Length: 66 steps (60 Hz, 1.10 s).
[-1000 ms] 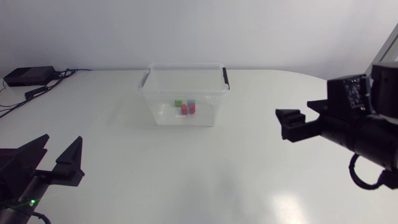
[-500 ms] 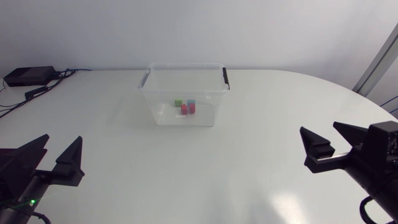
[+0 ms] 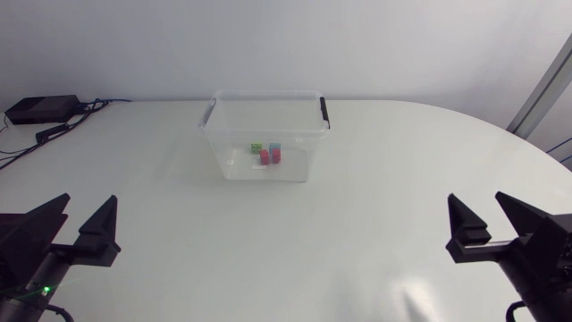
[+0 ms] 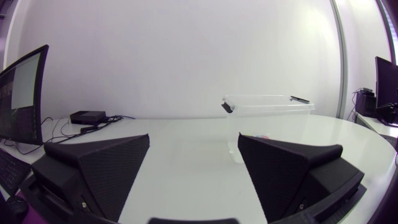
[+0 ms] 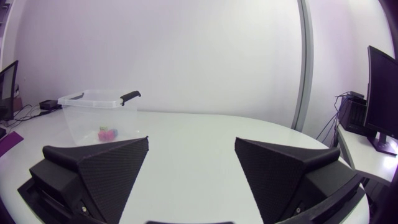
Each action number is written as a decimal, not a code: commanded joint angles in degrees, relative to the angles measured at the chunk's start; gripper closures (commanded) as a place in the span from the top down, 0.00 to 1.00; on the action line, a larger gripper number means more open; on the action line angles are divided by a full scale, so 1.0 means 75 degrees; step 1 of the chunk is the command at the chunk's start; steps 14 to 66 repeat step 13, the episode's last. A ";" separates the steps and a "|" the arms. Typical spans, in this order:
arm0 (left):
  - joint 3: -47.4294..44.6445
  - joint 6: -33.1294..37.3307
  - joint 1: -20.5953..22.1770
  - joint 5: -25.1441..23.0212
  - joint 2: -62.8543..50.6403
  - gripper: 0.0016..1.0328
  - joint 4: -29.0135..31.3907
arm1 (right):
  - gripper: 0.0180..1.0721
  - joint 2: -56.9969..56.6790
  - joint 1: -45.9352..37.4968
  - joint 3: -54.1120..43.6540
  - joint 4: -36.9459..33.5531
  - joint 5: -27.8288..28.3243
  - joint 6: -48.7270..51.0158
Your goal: Place the duplo bricks in the container
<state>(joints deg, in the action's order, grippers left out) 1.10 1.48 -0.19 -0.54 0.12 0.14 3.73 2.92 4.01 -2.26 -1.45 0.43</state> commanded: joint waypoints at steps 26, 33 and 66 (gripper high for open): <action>-0.0147 -0.0197 0.0025 0.0071 -0.0016 0.96 -0.0019 | 0.95 -0.0497 -0.0389 -0.0535 0.0302 0.0194 -0.0057; -0.0147 -0.0197 0.0025 0.0071 -0.0016 0.96 -0.0019 | 0.95 -0.0497 -0.0389 -0.0535 0.0302 0.0194 -0.0057; -0.0147 -0.0197 0.0025 0.0071 -0.0016 0.96 -0.0019 | 0.95 -0.0497 -0.0389 -0.0535 0.0302 0.0194 -0.0057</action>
